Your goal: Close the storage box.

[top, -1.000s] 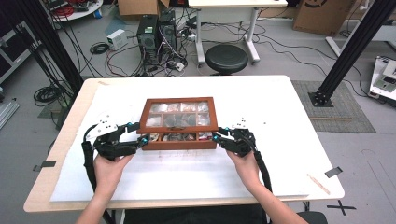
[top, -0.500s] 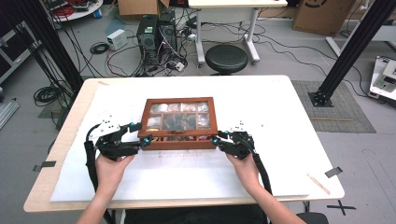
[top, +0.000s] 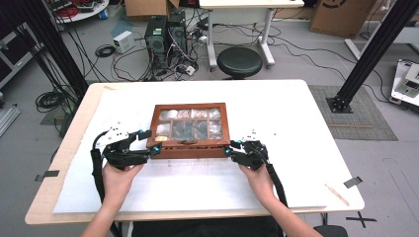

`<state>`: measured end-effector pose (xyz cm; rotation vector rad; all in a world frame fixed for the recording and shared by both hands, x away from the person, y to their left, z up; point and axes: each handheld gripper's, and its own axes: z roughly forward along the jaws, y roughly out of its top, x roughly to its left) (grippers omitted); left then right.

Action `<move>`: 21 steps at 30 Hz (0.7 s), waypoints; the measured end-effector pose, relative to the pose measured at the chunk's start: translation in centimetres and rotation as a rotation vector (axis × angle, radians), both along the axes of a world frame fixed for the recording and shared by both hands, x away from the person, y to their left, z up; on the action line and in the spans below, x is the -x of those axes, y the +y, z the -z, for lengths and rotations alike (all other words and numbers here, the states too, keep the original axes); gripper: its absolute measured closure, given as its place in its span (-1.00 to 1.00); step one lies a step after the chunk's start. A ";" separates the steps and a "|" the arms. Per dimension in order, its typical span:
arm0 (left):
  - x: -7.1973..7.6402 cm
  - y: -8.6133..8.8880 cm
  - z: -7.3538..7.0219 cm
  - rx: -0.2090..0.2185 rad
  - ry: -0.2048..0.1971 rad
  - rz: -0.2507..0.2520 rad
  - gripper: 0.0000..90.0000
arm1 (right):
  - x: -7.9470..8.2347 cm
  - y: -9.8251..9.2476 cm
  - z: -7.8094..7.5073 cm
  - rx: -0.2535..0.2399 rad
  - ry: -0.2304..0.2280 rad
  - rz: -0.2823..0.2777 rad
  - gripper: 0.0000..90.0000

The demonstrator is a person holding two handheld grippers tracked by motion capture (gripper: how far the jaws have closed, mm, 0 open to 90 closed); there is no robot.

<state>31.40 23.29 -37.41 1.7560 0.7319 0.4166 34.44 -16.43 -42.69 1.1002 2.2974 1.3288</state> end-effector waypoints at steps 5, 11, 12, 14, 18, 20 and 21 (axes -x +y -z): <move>-0.1 0.0 0.0 -0.004 -0.002 0.004 -0.21 | 0.1 0.1 0.2 0.010 0.004 0.002 0.39; -0.2 -0.2 0.0 -0.008 0.000 0.008 -0.21 | 0.0 0.0 0.3 0.014 0.016 0.002 0.35; -0.2 -0.3 0.0 -0.010 -0.002 0.007 -0.21 | 0.0 0.0 0.3 0.017 0.017 0.001 0.35; -0.2 -0.4 0.0 -0.011 -0.002 0.011 -0.21 | 0.1 0.0 0.4 0.021 0.019 0.000 0.35; -0.3 -0.6 0.0 -0.016 -0.003 0.011 -0.21 | 0.1 0.0 0.4 0.023 0.025 0.000 0.35; -0.4 -0.6 0.0 -0.017 -0.005 0.012 -0.21 | 0.1 -0.1 0.5 0.026 0.030 -0.001 0.35; -0.5 -0.6 0.0 -0.018 -0.007 0.012 -0.21 | 0.1 -0.1 0.5 0.026 0.035 0.000 0.35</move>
